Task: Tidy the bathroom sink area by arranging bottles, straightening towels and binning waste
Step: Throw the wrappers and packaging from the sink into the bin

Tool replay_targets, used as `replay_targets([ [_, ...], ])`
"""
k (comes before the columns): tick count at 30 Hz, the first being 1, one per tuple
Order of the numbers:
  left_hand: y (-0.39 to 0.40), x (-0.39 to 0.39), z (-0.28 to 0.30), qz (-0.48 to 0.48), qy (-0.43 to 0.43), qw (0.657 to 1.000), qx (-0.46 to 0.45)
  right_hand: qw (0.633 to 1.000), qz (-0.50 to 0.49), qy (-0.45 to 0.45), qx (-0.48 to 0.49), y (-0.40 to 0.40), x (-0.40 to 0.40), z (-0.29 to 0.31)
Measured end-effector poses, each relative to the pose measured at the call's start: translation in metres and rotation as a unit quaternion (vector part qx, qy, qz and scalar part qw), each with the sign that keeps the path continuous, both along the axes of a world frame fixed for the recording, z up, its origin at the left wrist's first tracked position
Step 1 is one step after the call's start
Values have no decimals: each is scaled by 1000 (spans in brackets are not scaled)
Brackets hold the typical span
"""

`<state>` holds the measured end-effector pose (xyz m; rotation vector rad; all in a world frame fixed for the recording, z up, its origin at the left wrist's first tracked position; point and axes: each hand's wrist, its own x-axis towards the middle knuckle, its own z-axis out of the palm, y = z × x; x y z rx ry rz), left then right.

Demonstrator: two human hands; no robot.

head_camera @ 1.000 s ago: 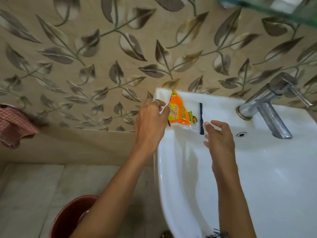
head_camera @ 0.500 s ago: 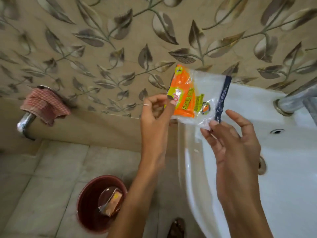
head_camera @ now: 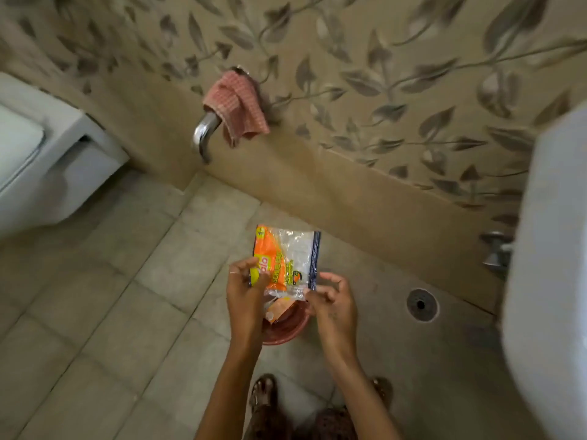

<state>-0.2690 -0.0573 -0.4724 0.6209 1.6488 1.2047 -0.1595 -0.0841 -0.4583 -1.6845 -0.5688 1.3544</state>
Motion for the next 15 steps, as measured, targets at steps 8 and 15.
replay_targets([
  [8, -18, -60, -237, -60, 53, 983, -163, 964, 150, -145, -166, 25, -36, -257],
  [15, -19, -81, -402, -184, 73, 942, -272, 886, 290, -315, -179, 29, -56, -410],
])
